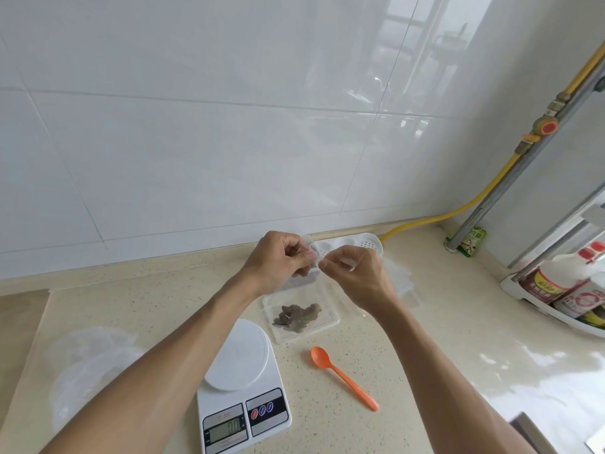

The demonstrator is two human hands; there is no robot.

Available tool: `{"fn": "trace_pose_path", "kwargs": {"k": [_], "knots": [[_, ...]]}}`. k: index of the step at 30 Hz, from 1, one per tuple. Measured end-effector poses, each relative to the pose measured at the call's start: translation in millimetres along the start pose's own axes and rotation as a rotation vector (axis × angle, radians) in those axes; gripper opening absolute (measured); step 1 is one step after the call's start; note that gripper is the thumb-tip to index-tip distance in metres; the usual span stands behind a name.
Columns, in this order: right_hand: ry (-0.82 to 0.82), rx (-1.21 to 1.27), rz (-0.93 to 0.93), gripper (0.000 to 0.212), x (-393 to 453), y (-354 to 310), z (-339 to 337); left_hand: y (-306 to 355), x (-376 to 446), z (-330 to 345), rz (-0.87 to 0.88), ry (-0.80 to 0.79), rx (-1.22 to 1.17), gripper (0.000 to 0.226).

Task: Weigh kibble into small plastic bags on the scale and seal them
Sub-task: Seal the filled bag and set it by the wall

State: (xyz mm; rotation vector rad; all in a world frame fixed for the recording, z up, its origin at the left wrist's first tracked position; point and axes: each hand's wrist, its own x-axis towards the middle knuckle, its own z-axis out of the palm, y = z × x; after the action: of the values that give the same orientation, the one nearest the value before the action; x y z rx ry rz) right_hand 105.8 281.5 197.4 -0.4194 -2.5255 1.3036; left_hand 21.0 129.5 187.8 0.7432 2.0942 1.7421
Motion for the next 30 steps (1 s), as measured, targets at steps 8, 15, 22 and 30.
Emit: {"fn": "trace_pose_path", "kwargs": {"k": [8, 15, 22, 30], "knots": [[0.017, 0.109, 0.019, 0.011, 2.5, 21.7, -22.7, 1.8, 20.8, 31.4, -0.015, -0.038, 0.055, 0.014], [0.038, 0.392, 0.176, 0.015, 10.4, 90.9, -71.6, 3.8, 56.9, 80.9, -0.069, -0.148, 0.008, 0.010], [0.025, 0.360, 0.172, 0.015, 38.5, 147.8, -129.7, 0.6, 111.8, 162.9, -0.112, -0.187, 0.128, 0.012], [0.127, 0.473, 0.260, 0.023, 56.0, 228.4, -196.6, -2.6, 163.0, 261.7, -0.226, -0.282, -0.055, 0.008]]}}
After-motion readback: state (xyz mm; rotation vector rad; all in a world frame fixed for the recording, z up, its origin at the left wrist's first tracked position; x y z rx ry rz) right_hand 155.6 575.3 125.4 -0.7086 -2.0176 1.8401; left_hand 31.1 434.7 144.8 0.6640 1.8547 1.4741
